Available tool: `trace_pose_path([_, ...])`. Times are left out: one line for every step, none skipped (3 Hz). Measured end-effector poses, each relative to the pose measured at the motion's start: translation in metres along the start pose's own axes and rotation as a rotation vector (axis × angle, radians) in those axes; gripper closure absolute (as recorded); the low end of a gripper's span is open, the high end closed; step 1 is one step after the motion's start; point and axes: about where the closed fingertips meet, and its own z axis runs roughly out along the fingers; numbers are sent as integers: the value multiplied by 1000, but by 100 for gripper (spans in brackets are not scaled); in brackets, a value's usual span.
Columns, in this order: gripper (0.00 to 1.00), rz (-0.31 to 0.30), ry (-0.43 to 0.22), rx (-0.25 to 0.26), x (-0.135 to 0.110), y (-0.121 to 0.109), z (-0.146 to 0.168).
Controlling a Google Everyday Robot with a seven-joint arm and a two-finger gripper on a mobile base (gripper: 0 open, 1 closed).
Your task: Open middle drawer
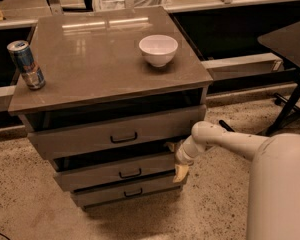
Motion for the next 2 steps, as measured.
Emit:
trace_pose_path([28, 0, 0, -2, 0, 0, 0])
trace_pose_path([32, 5, 6, -20, 1, 8, -2])
